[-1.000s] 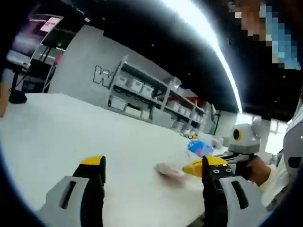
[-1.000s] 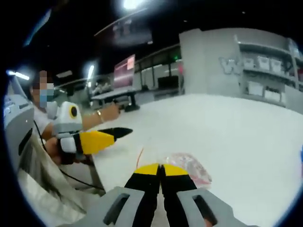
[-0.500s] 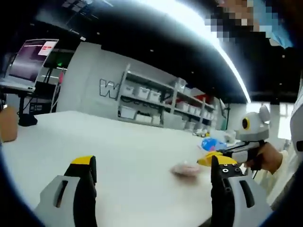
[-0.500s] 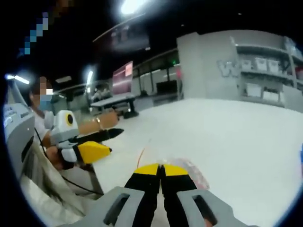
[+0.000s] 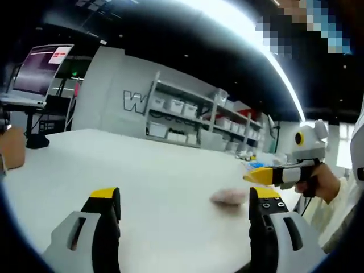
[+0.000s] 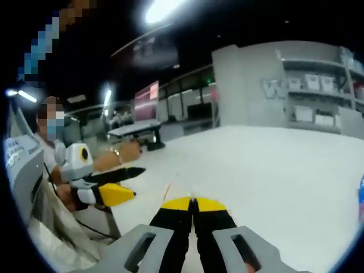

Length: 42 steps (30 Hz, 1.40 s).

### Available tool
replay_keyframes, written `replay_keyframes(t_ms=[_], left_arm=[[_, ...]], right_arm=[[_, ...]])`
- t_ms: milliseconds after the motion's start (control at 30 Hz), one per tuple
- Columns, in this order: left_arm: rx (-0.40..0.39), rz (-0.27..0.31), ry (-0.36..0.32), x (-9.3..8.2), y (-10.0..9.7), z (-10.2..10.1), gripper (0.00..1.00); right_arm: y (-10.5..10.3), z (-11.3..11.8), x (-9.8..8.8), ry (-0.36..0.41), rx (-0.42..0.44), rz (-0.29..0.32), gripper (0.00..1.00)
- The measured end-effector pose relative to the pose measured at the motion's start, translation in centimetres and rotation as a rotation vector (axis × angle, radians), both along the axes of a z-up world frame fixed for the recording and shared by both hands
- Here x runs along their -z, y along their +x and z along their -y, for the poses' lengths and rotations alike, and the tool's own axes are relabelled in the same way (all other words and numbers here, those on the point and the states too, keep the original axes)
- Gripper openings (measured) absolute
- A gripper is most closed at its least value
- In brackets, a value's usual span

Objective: Open the resealable bag by pulling the two sides of the seal apart until the entire bag opening is separated and visibly accessible.

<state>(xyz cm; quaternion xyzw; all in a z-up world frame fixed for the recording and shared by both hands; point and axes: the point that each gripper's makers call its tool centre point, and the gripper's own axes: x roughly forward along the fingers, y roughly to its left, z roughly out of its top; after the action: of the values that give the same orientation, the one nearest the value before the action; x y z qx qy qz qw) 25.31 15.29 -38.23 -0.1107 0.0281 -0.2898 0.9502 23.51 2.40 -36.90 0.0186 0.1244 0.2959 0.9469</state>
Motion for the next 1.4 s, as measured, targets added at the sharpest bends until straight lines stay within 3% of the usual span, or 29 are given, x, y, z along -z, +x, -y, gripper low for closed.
replay_keyframes(t_ms=[200, 667, 1400], left_arm=[[-0.008, 0.024, 0.009, -0.3, 0.0, -0.2, 0.95], [-0.006, 0.002, 0.031, 0.4, -0.2, -0.3, 0.93], [-0.016, -0.005, 0.032, 0.6, -0.2, -0.7, 0.92]], right_arm=[[0.4, 0.4, -0.6, -0.012, 0.009, 0.010, 0.00], [0.7, 0.6, -2.1, -0.051, 0.001, 0.041, 0.00], [-0.7, -0.2, -4.0, -0.045, -0.042, 0.080, 0.00]])
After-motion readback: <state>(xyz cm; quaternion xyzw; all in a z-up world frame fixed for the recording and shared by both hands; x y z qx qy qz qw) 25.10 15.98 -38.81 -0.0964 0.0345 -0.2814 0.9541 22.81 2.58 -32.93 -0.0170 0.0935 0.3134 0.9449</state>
